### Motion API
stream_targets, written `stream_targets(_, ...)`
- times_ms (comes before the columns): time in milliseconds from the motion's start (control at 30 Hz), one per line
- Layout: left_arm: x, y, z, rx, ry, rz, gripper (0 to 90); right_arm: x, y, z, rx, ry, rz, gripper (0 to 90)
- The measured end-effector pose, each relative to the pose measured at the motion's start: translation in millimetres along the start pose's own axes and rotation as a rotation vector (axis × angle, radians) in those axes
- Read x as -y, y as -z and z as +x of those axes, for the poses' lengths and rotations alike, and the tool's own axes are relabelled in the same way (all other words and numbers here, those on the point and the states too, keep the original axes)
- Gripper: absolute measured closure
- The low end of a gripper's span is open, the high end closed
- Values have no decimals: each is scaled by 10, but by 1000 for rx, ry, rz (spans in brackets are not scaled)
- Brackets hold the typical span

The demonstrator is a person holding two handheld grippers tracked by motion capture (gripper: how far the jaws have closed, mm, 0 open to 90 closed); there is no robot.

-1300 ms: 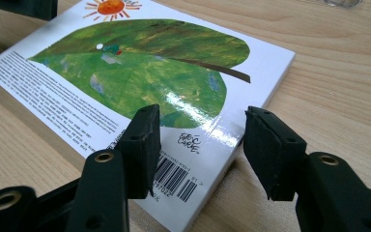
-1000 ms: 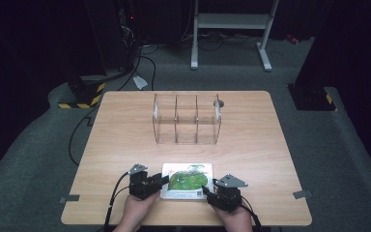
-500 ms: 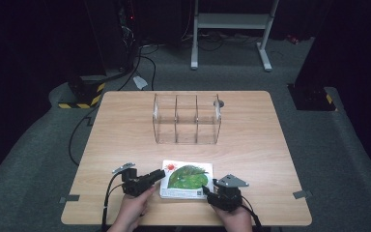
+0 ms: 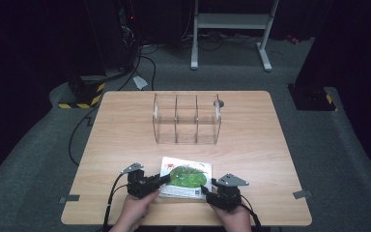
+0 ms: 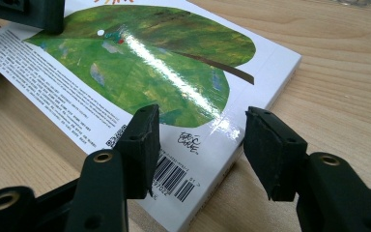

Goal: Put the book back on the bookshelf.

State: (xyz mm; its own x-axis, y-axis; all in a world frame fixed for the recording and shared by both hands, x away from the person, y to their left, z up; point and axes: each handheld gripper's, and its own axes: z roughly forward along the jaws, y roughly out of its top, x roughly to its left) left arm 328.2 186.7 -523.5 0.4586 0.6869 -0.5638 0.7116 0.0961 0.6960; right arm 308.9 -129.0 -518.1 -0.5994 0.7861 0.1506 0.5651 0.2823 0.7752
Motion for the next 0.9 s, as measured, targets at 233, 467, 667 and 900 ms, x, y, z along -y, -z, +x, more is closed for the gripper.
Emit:
stream_targets(233, -77, -15, 14, -45, -78, 44, 564, 5, 7, 6, 5, 27, 9, 479)
stream_targets(467, -113, -45, 72, -61, -110, 99, 578, 5, -1, 12, 9, 43, 13, 476)
stream_targets(667, -66, -11, 63, -81, -165, 97, 624, 4, -10, 8, 6, 30, 21, 472)
stream_targets(900, -32, 34, 2, -94, -263, 69, 640, -5, -24, -2, -10, 18, 35, 393)
